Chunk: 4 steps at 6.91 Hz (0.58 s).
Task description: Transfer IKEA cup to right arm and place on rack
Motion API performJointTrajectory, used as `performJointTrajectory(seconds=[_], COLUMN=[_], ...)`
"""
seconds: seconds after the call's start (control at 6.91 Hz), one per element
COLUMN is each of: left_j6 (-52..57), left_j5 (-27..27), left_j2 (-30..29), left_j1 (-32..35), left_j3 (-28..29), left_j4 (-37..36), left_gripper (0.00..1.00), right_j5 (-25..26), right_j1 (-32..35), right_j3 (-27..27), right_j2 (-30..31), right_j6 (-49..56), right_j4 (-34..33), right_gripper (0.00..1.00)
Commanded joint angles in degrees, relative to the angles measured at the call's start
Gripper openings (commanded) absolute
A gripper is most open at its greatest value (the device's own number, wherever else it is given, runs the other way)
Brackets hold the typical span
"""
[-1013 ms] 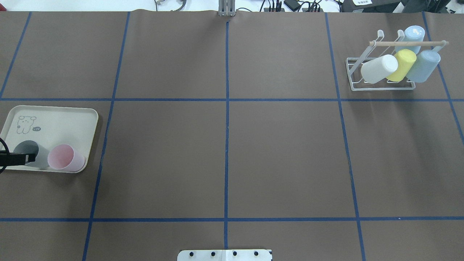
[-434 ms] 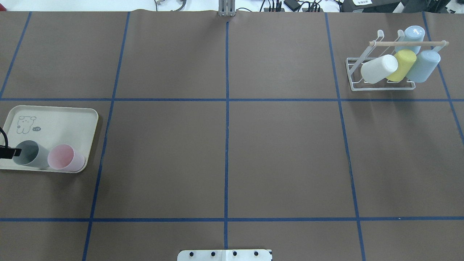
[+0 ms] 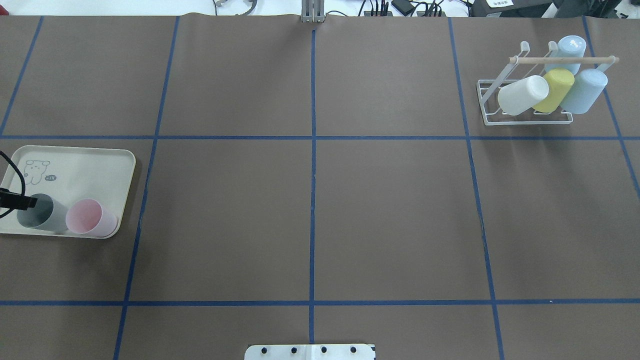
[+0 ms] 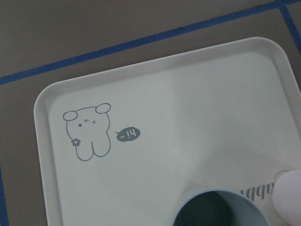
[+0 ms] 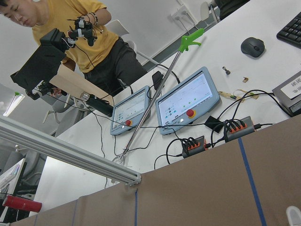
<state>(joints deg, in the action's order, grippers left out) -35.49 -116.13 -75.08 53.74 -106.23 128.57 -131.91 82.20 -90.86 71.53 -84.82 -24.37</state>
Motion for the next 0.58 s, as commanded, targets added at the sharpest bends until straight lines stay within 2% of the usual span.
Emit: performJointTrajectory(seconds=[0.0, 0.43], left_j6=[-0.1, -0.3], left_j5=[0.0, 0.0], left_j2=[-0.6, -0.6], left_j1=[-0.1, -2.3], left_j3=[0.7, 0.7], left_j4=[0.1, -0.1], left_gripper=[0.99, 0.97], right_j5=[0.0, -0.1], right_j1=[-0.1, -0.1], right_j3=[-0.1, 0.0], right_j2=[-0.3, -0.3], right_j6=[-0.2, -0.2], right_j4=[0.0, 0.0], right_gripper=[1.0, 1.0])
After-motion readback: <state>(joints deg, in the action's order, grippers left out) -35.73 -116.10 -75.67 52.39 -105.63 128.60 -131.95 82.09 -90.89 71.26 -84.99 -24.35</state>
